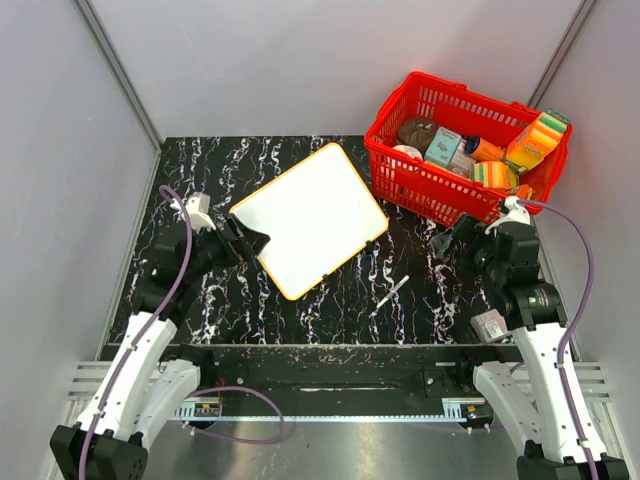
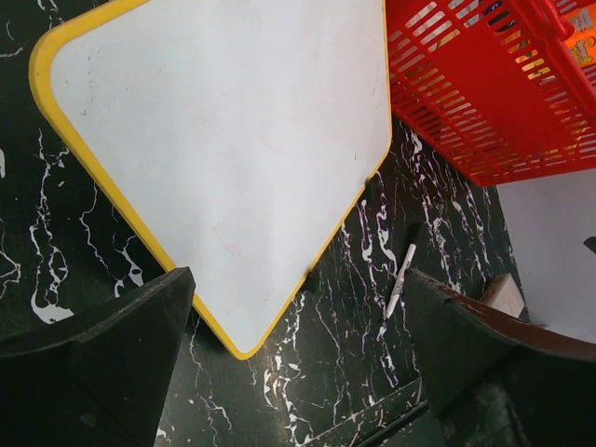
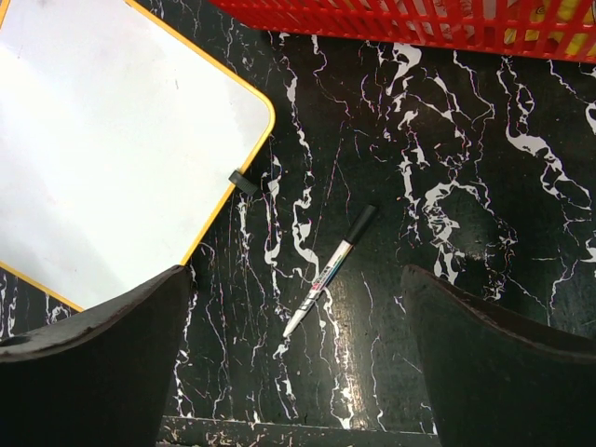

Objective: Write a sentence on the whiteboard
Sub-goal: Open the whiteboard marker at the center of the board.

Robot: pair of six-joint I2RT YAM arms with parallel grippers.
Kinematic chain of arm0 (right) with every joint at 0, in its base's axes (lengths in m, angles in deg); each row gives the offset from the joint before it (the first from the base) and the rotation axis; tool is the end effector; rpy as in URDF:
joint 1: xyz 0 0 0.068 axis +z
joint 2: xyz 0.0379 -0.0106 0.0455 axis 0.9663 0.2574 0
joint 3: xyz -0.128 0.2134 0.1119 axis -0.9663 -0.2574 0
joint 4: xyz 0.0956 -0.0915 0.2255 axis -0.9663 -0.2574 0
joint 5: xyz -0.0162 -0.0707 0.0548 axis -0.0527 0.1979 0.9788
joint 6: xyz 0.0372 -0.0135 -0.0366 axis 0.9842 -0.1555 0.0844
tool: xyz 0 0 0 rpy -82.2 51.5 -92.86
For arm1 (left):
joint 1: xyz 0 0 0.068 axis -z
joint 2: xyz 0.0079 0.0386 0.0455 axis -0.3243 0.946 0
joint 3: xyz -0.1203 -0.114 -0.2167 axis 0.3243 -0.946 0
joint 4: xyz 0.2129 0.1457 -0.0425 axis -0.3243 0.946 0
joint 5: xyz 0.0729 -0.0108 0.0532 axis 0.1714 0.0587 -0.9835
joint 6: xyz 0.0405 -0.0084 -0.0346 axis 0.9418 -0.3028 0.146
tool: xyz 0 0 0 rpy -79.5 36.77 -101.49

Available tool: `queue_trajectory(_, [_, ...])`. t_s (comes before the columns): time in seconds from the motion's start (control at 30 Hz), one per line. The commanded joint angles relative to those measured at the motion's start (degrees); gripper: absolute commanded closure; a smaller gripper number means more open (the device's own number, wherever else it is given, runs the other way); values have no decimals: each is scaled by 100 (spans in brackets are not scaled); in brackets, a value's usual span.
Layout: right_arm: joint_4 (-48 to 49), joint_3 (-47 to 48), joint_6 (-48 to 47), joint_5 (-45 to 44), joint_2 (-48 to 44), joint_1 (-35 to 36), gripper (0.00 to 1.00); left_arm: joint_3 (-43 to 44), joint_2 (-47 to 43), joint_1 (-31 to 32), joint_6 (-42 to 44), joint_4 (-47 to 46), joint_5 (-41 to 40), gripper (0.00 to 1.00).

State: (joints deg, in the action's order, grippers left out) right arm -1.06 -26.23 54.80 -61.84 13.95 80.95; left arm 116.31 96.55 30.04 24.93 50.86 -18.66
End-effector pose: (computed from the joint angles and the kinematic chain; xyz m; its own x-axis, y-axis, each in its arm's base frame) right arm 0.1412 0.0170 0.3253 -0.5073 0.4087 -0.7587 0.0829 0.8994 0.4291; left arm 0.1660 -0.0436 0.2940 -0.5455 -0.4367 -0.7153 0.1886 0.7676 -0.6125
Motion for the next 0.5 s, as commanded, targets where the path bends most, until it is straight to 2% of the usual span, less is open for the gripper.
queue_trajectory(0.0, [82, 102, -107, 172, 0, 11, 0, 381, -78, 302, 399, -43, -172, 1])
queue_trajectory(0.07, [73, 75, -125, 190, 17, 19, 0, 539, 106, 583, 593, -25, -172, 1])
queue_trajectory(0.1, [73, 66, -125, 216, 9, 20, 0, 618, 228, 959, 690, 53, -311, 1])
queue_trajectory(0.17, [82, 49, -125, 260, 52, 20, 0, 943, 667, 1470, 795, 308, -943, 1])
queue_trajectory(0.2, [73, 57, -134, 278, 70, 11, 0, 1048, 843, 2056, 848, 387, -1215, 1])
queue_trajectory(0.23, [64, 58, -134, 278, 70, 19, 0, 1258, 1202, 2340, 840, 492, -1705, 1])
queue_trajectory(0.47, [20, 40, -73, 199, 26, 20, 0, 2278, 3206, 4449, 770, 494, -3045, 1])
